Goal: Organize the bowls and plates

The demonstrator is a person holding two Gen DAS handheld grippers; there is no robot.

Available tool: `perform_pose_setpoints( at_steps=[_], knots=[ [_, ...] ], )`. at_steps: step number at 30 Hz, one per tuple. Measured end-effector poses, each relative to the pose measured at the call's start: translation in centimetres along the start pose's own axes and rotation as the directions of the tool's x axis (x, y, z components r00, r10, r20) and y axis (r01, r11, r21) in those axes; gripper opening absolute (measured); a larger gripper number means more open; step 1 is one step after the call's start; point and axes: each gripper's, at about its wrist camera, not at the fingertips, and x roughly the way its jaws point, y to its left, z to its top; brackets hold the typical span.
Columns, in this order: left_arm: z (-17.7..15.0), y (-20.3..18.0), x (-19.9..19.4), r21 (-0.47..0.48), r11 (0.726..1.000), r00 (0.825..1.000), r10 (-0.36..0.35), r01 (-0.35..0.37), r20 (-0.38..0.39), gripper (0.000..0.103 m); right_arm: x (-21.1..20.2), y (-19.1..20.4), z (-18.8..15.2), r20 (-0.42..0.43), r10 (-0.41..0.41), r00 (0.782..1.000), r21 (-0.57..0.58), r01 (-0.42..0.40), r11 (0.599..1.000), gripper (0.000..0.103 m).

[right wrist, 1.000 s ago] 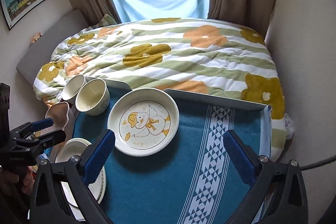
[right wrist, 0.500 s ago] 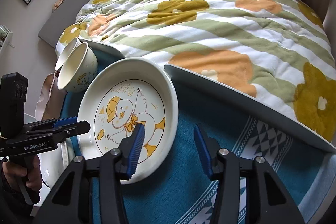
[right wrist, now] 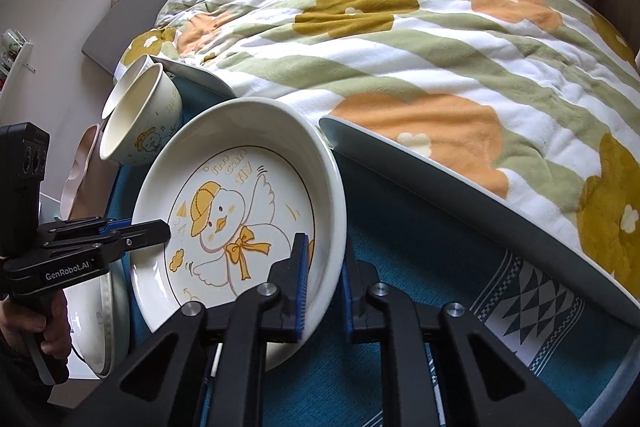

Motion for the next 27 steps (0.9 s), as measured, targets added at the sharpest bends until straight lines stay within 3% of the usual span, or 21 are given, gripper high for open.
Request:
perform_pose_setpoints(
  at_steps=[9, 17, 21, 27],
  knots=[
    [0.4, -0.6, -2.1, 0.050, 0.999, 0.999, -0.001, -0.001, 0.042, 0.014, -1.9, 0.6, -0.4, 0.058, -0.002, 0.998, 0.010, 0.001, 1.000, 0.013],
    [-1.0, 0.4, -9.1, 0.136, 0.990, 0.989, -0.067, 0.050, 0.130, 0.014, -7.6, 4.7, -1.4, 0.168, -0.068, 0.983, 0.010, 0.067, 0.998, 0.013],
    [-2.1, 1.8, -13.0, 0.227, 0.971, 0.982, -0.108, 0.071, 0.156, 0.014, -10.4, 8.2, -2.9, 0.230, -0.107, 0.967, 0.060, 0.096, 0.994, 0.013],
    [-4.0, 5.2, -16.7, 0.346, 0.931, 0.977, -0.171, 0.118, 0.125, 0.014, -11.8, 14.3, -6.6, 0.267, -0.192, 0.944, 0.170, 0.150, 0.974, 0.013]
  ],
)
